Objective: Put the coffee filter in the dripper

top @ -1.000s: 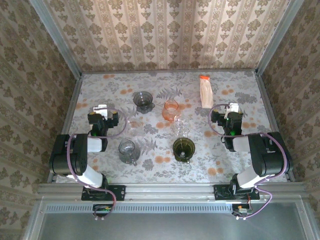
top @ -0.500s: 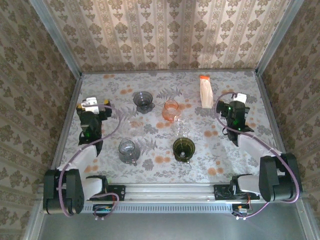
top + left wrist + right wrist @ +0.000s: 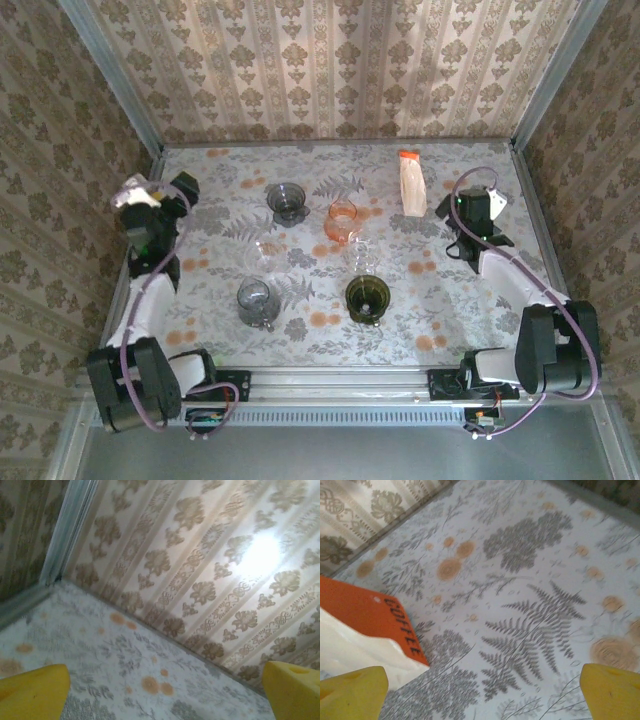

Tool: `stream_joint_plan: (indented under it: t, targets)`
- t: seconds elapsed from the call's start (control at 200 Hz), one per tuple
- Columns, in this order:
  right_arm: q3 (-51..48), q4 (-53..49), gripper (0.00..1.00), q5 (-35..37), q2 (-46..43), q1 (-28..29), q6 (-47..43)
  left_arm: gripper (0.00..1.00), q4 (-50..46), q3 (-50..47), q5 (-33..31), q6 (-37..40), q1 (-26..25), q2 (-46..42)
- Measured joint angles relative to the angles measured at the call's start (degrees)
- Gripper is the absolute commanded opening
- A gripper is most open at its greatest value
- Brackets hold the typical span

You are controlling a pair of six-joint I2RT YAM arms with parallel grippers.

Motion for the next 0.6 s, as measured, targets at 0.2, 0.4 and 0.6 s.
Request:
stream_joint_plan:
  t: [0.2, 0.4, 0.6]
  targets:
    - [-0.1, -0.1, 1.00, -8.0, -3.7, 7.4, -4.0, 1.00, -2.5, 3.7, 12.1, -10.4, 0.9, 4.6]
    - [3.9, -1.9, 1.00, -16.7, -10.6, 23.8, -9.3, 1.00, -3.8, 3.4, 15.1, -15.2, 0.7, 1.4]
    - [5.4, -2.8, 0.99, -18.6, -8.0, 41.7, -12.0, 1.00, -8.8, 3.3, 11.1, -13.8, -0.5, -11.8]
